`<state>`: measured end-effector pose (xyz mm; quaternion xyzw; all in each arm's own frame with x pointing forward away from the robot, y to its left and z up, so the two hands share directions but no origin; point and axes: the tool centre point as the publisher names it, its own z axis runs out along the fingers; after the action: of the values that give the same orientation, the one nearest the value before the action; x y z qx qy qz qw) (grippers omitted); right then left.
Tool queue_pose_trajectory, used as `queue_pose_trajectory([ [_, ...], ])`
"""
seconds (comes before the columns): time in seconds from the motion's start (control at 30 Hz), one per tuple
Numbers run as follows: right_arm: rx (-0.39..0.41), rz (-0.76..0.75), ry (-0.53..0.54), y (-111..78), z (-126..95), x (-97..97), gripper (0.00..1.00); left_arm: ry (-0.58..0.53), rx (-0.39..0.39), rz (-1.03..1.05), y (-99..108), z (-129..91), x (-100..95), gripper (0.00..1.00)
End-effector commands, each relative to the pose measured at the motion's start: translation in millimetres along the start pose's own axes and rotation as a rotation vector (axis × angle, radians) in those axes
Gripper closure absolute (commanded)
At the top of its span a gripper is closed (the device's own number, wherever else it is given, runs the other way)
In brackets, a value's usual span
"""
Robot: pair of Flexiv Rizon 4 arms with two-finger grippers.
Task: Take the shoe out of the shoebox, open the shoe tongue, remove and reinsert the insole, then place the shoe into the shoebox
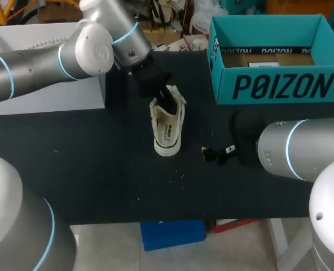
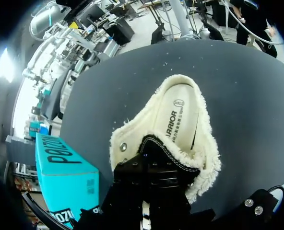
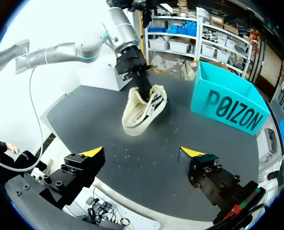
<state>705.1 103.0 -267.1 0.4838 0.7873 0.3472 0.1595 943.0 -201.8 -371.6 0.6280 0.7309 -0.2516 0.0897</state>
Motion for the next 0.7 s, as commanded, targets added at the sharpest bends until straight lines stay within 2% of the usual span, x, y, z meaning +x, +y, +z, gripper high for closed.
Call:
queue_pose_trajectory([
  [0.03, -0.004, 0.001, -0.001, -1.4, 1.8, 1.1, 0.00, 0.039, 0.013, -0.002, 9.4, 10.8, -5.8, 1.00],
  [0.13, -0.004, 0.001, -0.001, -1.4, 1.8, 1.1, 0.00, 0.042, -0.004, 0.009, 8.8, 4.0, -9.1, 1.00],
  [0.33, -0.004, 0.001, -0.001, -1.4, 1.8, 1.1, 0.00, 0.034, -0.067, 0.039, 9.9, -30.2, -20.8, 1.00],
  [0.47, -0.004, 0.001, -0.001, -1.4, 1.8, 1.1, 0.00, 0.038, -0.096, 0.043, 10.9, -43.8, -20.2, 1.00],
  [0.57, -0.004, 0.001, -0.001, -1.4, 1.8, 1.1, 0.00, 0.052, -0.099, 0.039, 11.8, -44.1, -13.8, 1.00],
  [0.7, -0.004, 0.001, -0.001, -1.4, 1.8, 1.1, 0.00, 0.066, -0.074, 0.025, 13.1, -29.1, -5.3, 1.00],
])
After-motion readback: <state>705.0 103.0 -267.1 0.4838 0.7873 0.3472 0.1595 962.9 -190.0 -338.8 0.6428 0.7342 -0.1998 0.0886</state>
